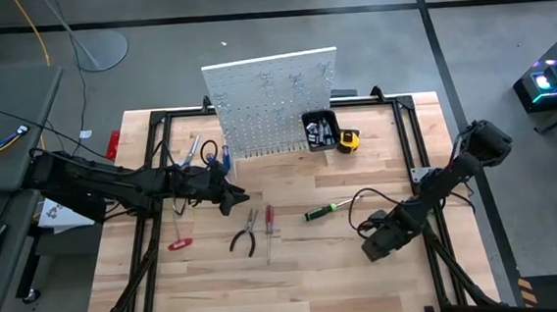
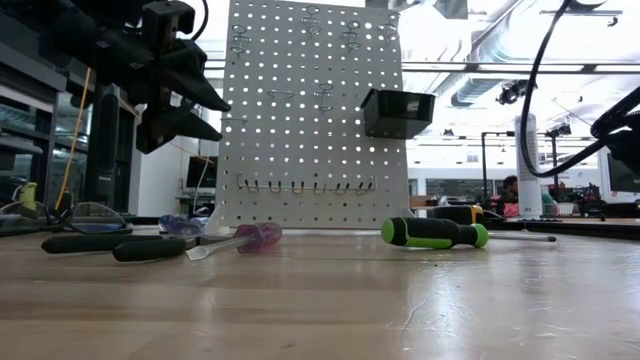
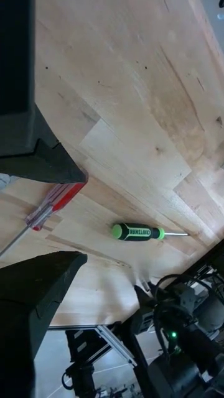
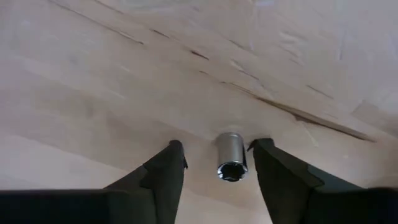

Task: Hang tools onto peg board
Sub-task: Put the silver socket into the black bin on the peg board

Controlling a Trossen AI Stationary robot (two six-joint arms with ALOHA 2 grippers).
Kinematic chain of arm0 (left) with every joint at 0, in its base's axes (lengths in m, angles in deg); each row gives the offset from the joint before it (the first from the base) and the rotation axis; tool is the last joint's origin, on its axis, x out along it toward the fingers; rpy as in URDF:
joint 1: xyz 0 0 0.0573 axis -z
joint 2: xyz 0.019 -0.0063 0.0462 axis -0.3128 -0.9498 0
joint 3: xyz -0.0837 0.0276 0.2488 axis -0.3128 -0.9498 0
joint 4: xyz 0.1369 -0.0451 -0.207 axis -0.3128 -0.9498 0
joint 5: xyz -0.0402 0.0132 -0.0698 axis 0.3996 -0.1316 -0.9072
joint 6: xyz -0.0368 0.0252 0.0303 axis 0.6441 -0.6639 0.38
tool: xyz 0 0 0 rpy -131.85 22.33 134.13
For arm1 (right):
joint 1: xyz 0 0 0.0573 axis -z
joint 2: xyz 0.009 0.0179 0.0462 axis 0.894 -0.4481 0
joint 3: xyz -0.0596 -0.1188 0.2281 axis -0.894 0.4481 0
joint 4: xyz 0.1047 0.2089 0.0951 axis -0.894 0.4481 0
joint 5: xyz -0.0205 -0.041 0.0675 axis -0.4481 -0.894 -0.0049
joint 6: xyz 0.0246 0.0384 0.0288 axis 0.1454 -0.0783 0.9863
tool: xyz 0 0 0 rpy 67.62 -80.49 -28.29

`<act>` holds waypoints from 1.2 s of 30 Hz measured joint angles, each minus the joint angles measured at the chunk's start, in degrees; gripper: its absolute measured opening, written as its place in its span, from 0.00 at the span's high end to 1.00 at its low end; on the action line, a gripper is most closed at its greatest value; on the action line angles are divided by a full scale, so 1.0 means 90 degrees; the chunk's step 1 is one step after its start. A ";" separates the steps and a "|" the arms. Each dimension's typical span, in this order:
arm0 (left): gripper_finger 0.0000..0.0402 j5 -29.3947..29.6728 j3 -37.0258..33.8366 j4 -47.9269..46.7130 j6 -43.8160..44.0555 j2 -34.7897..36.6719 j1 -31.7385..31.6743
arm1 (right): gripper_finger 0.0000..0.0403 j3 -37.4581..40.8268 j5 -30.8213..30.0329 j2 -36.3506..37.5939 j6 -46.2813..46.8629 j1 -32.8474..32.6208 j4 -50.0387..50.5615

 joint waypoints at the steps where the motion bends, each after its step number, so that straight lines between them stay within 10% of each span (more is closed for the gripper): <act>1: 0.57 0.0002 0.0000 0.0000 0.0000 0.0000 -0.0002 | 0.59 0.0019 0.0002 0.0000 -0.0026 0.0000 0.0005; 8: 0.57 0.0002 0.0000 -0.0006 0.0000 0.0000 0.0000 | 0.92 -0.0209 -0.0043 -0.0035 -0.0653 -0.0006 0.0335; 14: 0.57 0.0000 0.0002 -0.0015 -0.0002 0.0000 -0.0002 | 0.89 -0.1773 -0.0852 0.0225 -0.2432 0.0220 0.2337; 20: 0.57 -0.0193 0.0005 0.0275 -0.0003 0.0000 -0.0021 | 0.92 -0.3687 -0.3495 0.0659 -0.3746 0.1258 0.4500; 26: 0.57 -0.0339 0.0007 0.1374 -0.0012 0.0000 -0.0024 | 0.91 -0.4683 -0.5635 0.0930 -0.5357 0.2853 0.4298; 36: 0.57 -0.0310 0.1017 0.2092 -0.1513 0.0331 -0.0253 | 0.88 -0.4876 -0.4513 0.0844 -0.8587 0.4916 0.1802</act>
